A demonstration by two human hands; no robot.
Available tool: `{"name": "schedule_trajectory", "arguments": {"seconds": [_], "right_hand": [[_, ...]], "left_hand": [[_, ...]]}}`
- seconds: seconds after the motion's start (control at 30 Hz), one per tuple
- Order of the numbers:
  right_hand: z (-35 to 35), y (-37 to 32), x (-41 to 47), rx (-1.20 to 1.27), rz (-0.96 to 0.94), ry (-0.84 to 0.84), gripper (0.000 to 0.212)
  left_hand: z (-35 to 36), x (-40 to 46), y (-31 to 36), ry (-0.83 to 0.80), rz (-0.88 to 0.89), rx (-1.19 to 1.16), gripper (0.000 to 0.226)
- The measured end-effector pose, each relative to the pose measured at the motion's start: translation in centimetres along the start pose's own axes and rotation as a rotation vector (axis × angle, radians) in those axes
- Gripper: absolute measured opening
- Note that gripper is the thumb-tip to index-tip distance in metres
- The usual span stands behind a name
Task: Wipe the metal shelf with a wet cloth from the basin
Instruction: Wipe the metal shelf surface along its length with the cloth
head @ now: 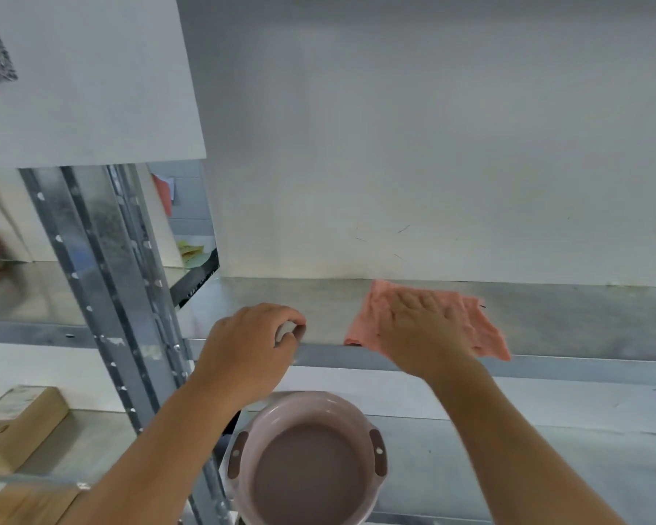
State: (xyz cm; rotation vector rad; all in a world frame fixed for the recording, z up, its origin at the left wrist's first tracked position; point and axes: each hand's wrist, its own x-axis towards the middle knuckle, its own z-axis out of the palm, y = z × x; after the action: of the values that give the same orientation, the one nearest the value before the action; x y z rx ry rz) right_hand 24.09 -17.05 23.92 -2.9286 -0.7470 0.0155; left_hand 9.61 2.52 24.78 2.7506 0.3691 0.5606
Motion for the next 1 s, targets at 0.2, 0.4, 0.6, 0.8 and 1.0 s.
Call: {"name": "schedule_trajectory", "arguments": {"seconds": [0.2,0.4,0.6,0.8,1.0], "right_hand": [[-0.4,-10.5,0.5,0.109,-0.186,-0.042,0.066],[0.6,-6.2,0.7,0.060,-0.115,-0.011,0.060],[-1.1,-13.7,1.0,0.090,-0.229,-0.099,0.064],[0.6,-15.9,2.6,0.117,-0.324,-0.046,0.062],[1.1,-5.2,1.5,0.074,-0.134,0.030,0.072]], "left_hand": [[-1.1,0.1,-1.8,0.069,-0.114,0.085,0.020],[-1.7,-0.5,-3.0,0.065,-0.130,0.124,0.019],[-1.4,-2.1,-3.6,0.067,-0.127,-0.004,0.053],[-1.5,-2.5,-3.7,0.085,-0.086,-0.073,0.069],[-1.3,-1.8,-3.4,0.037,-0.065,-0.007,0.045]]}}
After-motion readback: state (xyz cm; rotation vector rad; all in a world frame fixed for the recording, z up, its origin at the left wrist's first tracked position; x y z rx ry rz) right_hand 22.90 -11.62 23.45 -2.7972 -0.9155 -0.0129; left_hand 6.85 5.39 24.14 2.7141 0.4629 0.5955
